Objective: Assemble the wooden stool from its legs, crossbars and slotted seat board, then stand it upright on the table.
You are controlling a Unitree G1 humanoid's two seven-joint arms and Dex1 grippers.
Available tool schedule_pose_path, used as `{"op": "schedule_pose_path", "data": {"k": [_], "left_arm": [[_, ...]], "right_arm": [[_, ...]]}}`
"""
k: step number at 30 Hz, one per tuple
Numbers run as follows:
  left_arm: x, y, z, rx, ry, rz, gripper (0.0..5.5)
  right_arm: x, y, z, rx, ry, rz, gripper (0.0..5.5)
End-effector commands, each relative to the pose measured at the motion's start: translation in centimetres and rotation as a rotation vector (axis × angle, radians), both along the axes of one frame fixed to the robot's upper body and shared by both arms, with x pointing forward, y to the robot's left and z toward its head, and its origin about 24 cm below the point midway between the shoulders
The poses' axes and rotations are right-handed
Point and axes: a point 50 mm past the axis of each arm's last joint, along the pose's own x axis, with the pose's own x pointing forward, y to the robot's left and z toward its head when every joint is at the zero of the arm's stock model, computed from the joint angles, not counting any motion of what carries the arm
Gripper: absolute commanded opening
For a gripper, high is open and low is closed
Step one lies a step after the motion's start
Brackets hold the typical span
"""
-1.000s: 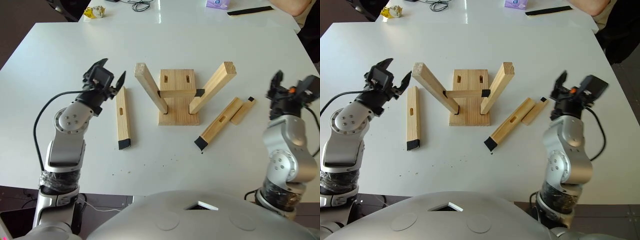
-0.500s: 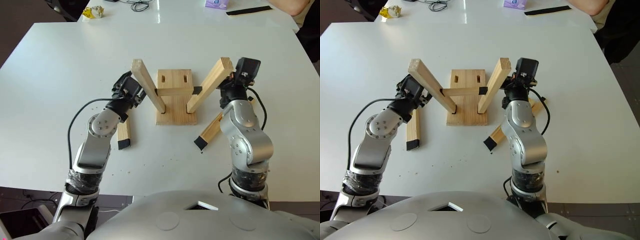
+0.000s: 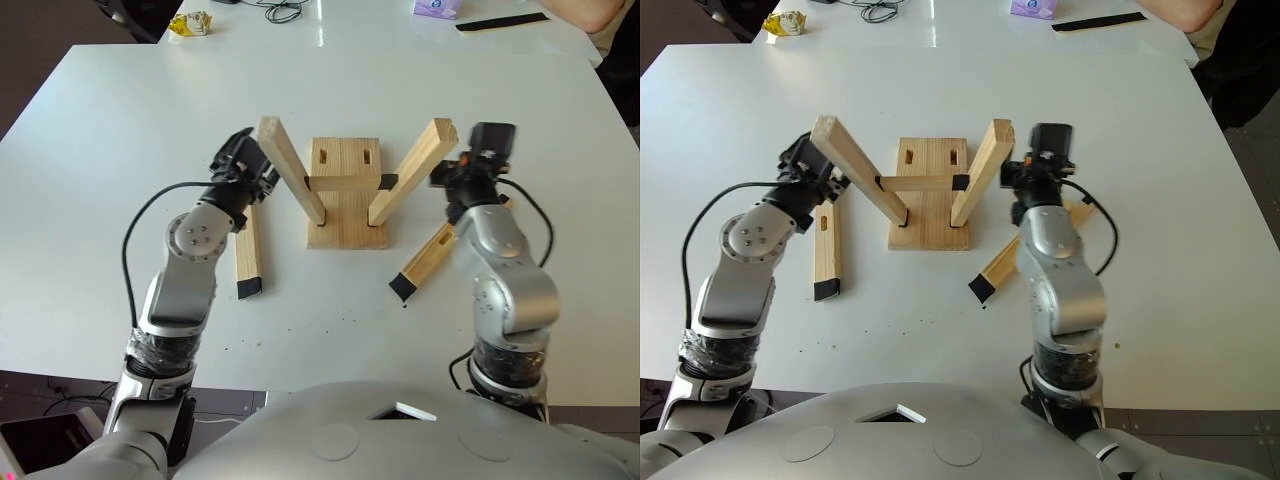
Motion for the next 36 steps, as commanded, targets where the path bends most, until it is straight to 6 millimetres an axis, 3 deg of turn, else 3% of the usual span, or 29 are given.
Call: {"op": "schedule_pose_path", "data": {"k": [1,4,6,9,10,11,12,14,16,17,20,26,30,36], "left_arm": [[-0.9,4.0,-0.9,0.060,0.026,0.106,3.08],[-0.8,7.0,0.0,0.100,-0.009,0.188,3.08],[-0.6,8.5,0.7,0.125,-0.039,0.232,3.08],[0.1,7.2,0.8,0.112,-0.066,0.191,3.08],[0.3,5.5,0.5,0.089,-0.060,0.136,3.08],[0.5,3.0,0.0,0.046,-0.040,0.054,3.08],[0.3,-0.1,-0.5,-0.002,-0.006,-0.061,3.08],[-0.9,-5.6,-0.6,-0.084,0.048,-0.273,3.08],[-1.9,-8.5,0.1,-0.125,0.066,-0.408,3.08],[-2.0,-9.2,0.5,-0.134,0.066,-0.437,3.08],[-1.3,-9.3,1.3,-0.132,0.053,-0.412,3.08],[-0.5,-8.1,0.8,-0.110,0.063,-0.302,3.08],[-0.3,-7.1,0.3,-0.120,0.045,-0.192,3.08],[-1.7,-6.3,-0.6,-0.183,0.018,-0.067,3.08]], "right_arm": [[-3.1,-8.4,0.2,-0.122,0.024,-0.267,3.40],[-5.4,-12.7,0.7,-0.211,0.050,-0.397,3.40],[-6.5,-14.1,1.0,-0.248,0.063,-0.453,3.40],[-4.9,-11.7,0.4,-0.214,0.060,-0.390,3.40],[-3.1,-8.8,-0.2,-0.155,0.054,-0.291,3.40],[-1.2,-4.5,-0.7,-0.074,0.048,-0.144,3.40],[0.5,1.1,-0.9,0.022,0.051,0.049,3.40],[0.9,10.8,0.6,0.139,0.033,0.400,3.40],[-0.5,15.4,1.7,0.161,0.029,0.609,3.40],[-0.6,15.8,1.8,0.138,0.022,0.631,3.40],[0.6,13.1,1.0,0.080,0.051,0.501,3.40],[1.8,7.7,0.3,-0.016,0.070,0.344,3.40],[2.9,4.6,1.2,-0.129,0.026,0.300,3.40],[4.5,-0.8,2.7,-0.354,-0.020,0.226,3.40]]}}
